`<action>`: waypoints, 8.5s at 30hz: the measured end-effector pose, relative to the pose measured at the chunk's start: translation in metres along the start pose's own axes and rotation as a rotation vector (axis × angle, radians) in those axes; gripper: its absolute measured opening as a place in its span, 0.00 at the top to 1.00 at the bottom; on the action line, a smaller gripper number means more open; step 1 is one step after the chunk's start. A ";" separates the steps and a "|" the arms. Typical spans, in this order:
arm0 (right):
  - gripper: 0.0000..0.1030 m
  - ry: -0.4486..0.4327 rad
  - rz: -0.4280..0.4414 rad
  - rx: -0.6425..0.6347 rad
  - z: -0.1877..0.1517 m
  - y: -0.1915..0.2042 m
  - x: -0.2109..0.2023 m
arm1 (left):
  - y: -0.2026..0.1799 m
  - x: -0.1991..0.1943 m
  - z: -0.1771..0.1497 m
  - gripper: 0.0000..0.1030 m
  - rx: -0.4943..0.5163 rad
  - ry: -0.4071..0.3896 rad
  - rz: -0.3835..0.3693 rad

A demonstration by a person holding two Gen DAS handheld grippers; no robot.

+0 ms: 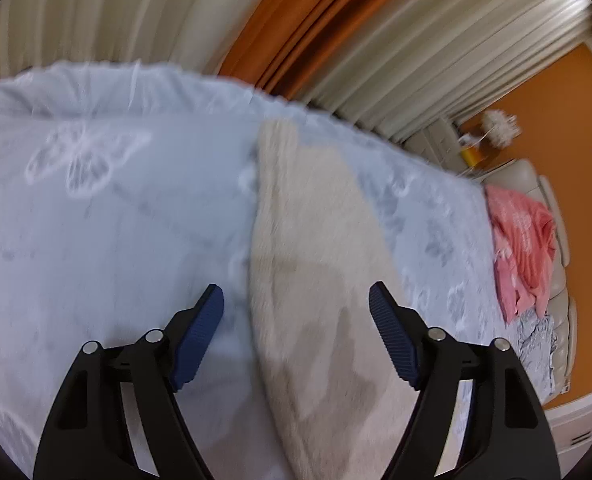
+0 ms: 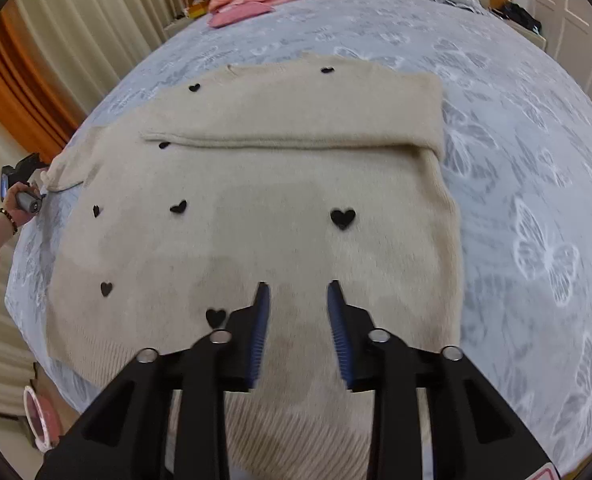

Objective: Fold small clothes

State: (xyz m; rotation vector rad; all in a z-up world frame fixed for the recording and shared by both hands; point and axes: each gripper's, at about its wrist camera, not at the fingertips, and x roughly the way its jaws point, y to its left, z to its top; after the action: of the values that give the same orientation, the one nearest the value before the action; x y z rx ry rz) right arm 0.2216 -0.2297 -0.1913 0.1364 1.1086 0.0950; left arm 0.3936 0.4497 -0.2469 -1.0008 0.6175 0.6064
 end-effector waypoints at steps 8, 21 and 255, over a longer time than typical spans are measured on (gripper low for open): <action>0.68 0.011 0.012 0.117 -0.001 -0.008 -0.006 | -0.018 -0.033 0.025 0.90 0.062 -0.071 -0.130; 0.67 -0.089 0.061 0.078 -0.007 0.009 -0.054 | -0.207 -0.226 -0.033 0.90 0.560 -0.257 -0.550; 0.94 -0.080 0.273 0.468 -0.189 -0.114 -0.171 | 0.096 -0.347 -0.296 0.90 0.272 0.640 -0.431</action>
State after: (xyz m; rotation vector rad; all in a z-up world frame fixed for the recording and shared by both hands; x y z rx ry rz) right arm -0.0229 -0.3553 -0.1406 0.7053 1.0119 0.0717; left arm 0.0335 0.1621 -0.1735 -1.0241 0.9783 -0.1954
